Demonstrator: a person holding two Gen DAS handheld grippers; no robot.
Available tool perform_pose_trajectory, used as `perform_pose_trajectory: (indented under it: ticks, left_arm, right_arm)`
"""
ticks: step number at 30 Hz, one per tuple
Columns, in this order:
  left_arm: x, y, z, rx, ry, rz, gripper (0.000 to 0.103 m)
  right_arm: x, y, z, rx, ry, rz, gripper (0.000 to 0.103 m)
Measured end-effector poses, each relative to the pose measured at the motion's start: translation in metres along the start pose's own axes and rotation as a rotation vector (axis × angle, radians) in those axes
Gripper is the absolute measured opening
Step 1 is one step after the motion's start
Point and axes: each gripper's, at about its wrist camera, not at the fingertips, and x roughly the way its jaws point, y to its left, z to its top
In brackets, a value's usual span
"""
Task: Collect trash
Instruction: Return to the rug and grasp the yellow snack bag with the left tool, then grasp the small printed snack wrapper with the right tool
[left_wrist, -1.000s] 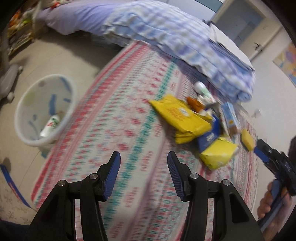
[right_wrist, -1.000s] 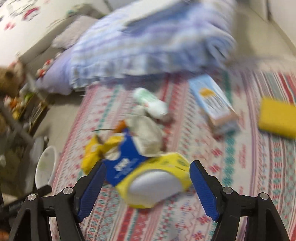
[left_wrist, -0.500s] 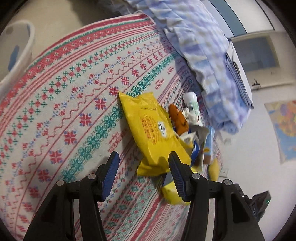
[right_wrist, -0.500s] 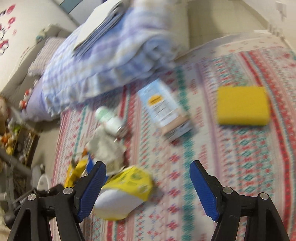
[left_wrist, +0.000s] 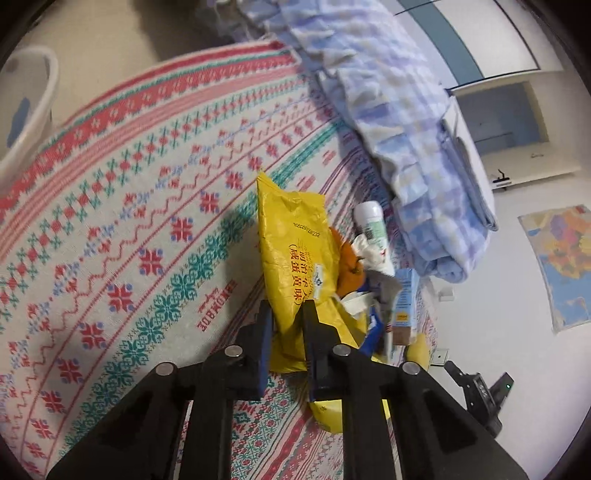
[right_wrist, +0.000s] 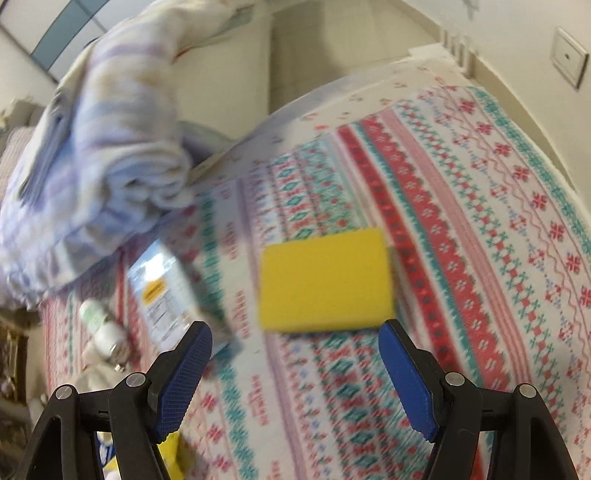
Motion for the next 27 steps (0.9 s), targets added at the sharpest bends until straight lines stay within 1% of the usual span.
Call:
perform_pose_trajectory:
  ticks: [3,4,5,7,9,11,12,14,16,17,19,20,21,22,23,24,25,26,27]
  left_arm:
    - [-0.014,-0.002,0.000,0.018,-0.030,-0.014,0.014]
    - [-0.018,-0.003,0.000,0.029,-0.040,-0.010,0.014]
    - [-0.024,-0.006,-0.001,0.049,-0.054,0.001,0.014]
    - [-0.033,-0.009,-0.001,0.075,-0.079,0.006,0.014]
    - [-0.042,-0.011,-0.001,0.096,-0.093,0.011,0.014]
    - [-0.049,-0.014,-0.002,0.123,-0.104,0.030,0.014]
    - [-0.052,-0.015,-0.002,0.139,-0.110,0.047,0.014]
    - [-0.059,-0.016,-0.005,0.176,-0.119,0.095,0.014]
    - [-0.063,-0.016,-0.007,0.202,-0.122,0.121,0.014]
    - [-0.066,-0.016,-0.008,0.217,-0.125,0.131,0.014]
    - [-0.070,-0.016,-0.011,0.248,-0.132,0.147,0.014]
    - [-0.073,-0.017,-0.012,0.266,-0.133,0.153,0.014]
    - [-0.074,-0.016,-0.013,0.276,-0.132,0.157,0.014]
    - [-0.076,-0.015,-0.013,0.282,-0.132,0.160,0.014]
    - [-0.079,-0.013,-0.013,0.285,-0.132,0.160,0.014]
    - [-0.080,-0.012,-0.013,0.286,-0.131,0.161,0.014]
    - [-0.083,-0.010,-0.012,0.287,-0.130,0.161,0.014]
    - [-0.087,-0.008,-0.011,0.283,-0.130,0.159,0.014]
    - [-0.090,-0.006,-0.011,0.282,-0.132,0.154,0.014]
  right_arm:
    - [0.001,0.008,0.000,-0.032,-0.028,-0.033,0.079]
    - [0.004,0.015,-0.002,-0.061,-0.019,-0.024,0.079]
    - [0.008,0.029,-0.008,-0.117,0.001,0.004,0.079]
    - [0.012,0.053,-0.016,-0.206,0.014,0.033,0.079]
    - [0.014,0.090,-0.032,-0.339,0.025,0.089,0.079]
    - [0.016,0.115,-0.047,-0.417,0.045,0.156,0.079]
    - [0.018,0.133,-0.058,-0.467,0.074,0.213,0.079]
    - [0.021,0.156,-0.074,-0.546,0.113,0.273,0.079]
    - [0.024,0.178,-0.091,-0.637,0.126,0.279,0.079]
    - [0.027,0.188,-0.101,-0.688,0.133,0.269,0.079]
    - [0.036,0.201,-0.113,-0.744,0.152,0.241,0.077]
    - [0.044,0.205,-0.119,-0.765,0.165,0.203,0.070]
    - [0.050,0.204,-0.119,-0.765,0.172,0.181,0.055]
    - [0.056,0.204,-0.119,-0.750,0.185,0.158,0.045]
    - [0.061,0.200,-0.115,-0.714,0.205,0.158,0.023]
    - [0.062,0.196,-0.111,-0.685,0.210,0.169,0.020]
    - [0.061,0.194,-0.108,-0.680,0.196,0.167,0.016]
    - [0.056,0.192,-0.104,-0.679,0.169,0.163,0.009]
    - [0.050,0.189,-0.102,-0.671,0.152,0.167,0.007]
